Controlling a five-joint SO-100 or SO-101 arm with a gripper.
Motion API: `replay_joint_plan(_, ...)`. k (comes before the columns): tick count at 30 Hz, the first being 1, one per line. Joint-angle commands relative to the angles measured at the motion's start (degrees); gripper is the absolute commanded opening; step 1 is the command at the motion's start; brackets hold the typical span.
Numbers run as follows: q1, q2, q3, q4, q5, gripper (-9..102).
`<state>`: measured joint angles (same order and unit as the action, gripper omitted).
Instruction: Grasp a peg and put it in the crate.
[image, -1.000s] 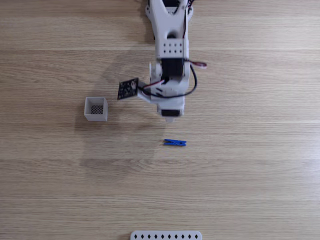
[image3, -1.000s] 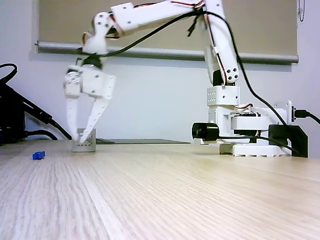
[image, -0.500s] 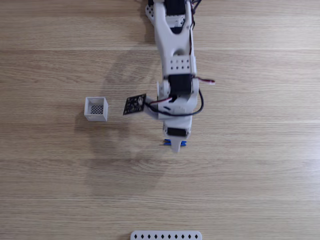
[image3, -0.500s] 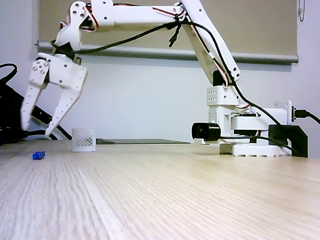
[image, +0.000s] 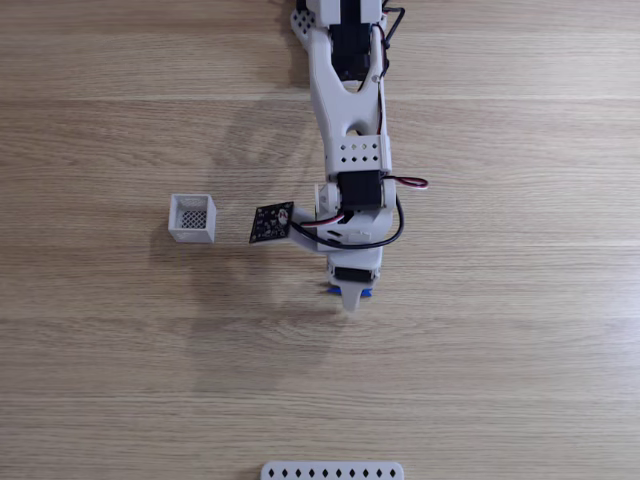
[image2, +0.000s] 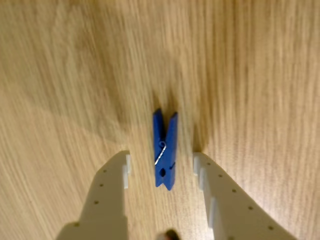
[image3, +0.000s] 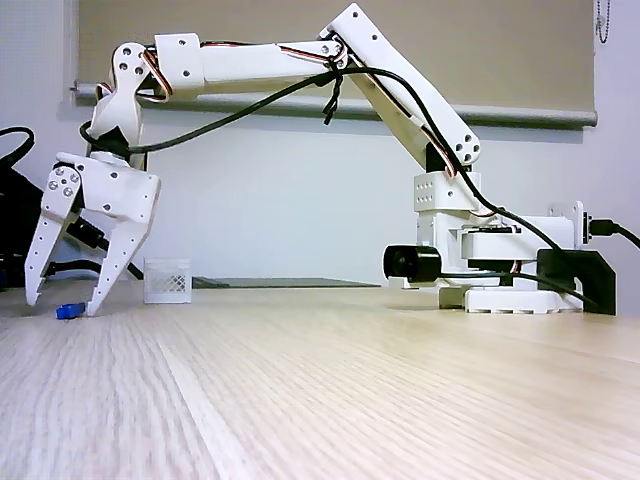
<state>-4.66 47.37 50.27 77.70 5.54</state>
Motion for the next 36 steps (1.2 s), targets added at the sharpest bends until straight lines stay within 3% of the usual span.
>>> replay_joint_plan(1, 0.53, 1.85, -4.22, 1.14, -0.09, 19)
replay_joint_plan(6, 0.26, 1.85, -4.13, 1.32, 0.53, -2)
replay_joint_plan(15, -0.26, 6.33, 3.60, -4.39, -3.69, -1)
replay_joint_plan(24, 1.32, 32.34, 35.95, -28.04, -30.67, 0)
replay_joint_plan(36, 12.66, 67.59, 79.54, -62.40, -70.93, -1)
